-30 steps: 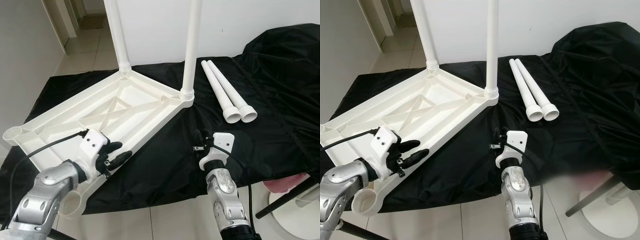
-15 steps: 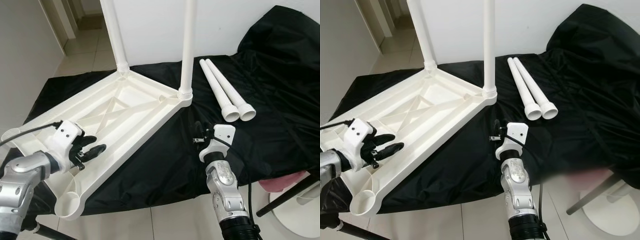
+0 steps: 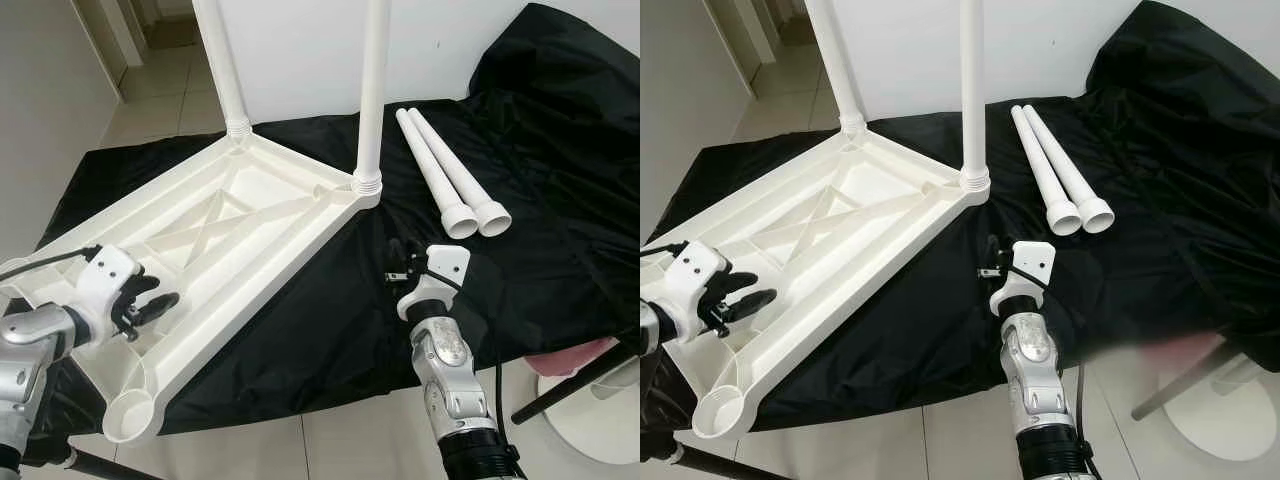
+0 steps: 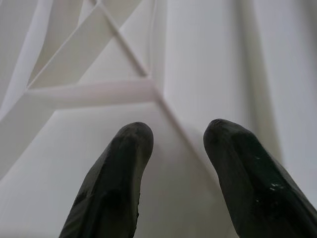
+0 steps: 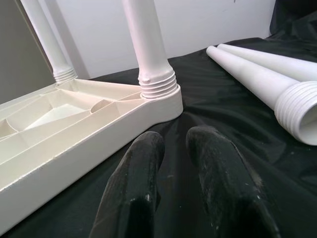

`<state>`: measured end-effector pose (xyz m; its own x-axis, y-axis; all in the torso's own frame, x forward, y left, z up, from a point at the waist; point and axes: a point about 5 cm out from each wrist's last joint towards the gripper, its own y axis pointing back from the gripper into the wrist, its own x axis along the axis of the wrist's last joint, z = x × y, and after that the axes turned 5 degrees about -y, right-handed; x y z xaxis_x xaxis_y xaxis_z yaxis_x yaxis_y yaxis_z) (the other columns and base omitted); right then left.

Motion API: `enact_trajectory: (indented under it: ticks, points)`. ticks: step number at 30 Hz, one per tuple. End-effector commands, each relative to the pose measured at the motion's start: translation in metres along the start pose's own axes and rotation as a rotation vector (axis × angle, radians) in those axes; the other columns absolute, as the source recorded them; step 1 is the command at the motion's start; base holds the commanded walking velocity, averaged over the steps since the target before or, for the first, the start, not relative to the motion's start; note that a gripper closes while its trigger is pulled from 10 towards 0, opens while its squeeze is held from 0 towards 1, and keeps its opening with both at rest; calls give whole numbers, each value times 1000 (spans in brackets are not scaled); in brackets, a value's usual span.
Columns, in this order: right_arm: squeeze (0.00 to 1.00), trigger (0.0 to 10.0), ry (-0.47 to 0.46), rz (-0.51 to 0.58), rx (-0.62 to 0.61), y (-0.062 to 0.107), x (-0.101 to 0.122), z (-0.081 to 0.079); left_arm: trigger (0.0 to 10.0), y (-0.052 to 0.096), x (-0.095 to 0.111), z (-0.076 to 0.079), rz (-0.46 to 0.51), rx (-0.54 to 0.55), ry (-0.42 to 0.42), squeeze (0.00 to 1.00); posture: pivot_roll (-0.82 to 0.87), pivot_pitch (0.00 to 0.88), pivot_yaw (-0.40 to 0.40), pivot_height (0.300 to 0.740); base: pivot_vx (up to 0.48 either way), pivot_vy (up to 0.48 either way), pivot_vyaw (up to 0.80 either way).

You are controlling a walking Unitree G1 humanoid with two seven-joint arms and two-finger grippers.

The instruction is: Building children table

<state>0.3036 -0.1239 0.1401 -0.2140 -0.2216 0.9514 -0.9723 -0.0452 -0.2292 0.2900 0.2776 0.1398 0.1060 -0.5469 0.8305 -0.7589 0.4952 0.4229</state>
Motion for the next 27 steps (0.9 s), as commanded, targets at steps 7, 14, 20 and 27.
enact_trajectory:
  ticks: [7,14,20,27]
  points:
    - [0,10000,-14,-12,-10,2,-4,-2,10000,7,-14,-15,-100,213,-93,0,4,92,117,740,0,0,0]
    - [0,10000,-13,-8,-8,2,-3,-4,10000,2,-23,3,-107,126,-137,0,-2,84,114,740,0,0,0]
    - [0,10000,0,-6,-10,2,-2,0,10000,-9,-30,31,-92,-2,-140,0,-23,76,110,740,0,0,0]
    - [0,10000,7,-5,-15,1,-1,2,10000,-24,-23,60,-44,-93,-105,0,-31,71,112,740,0,0,0]
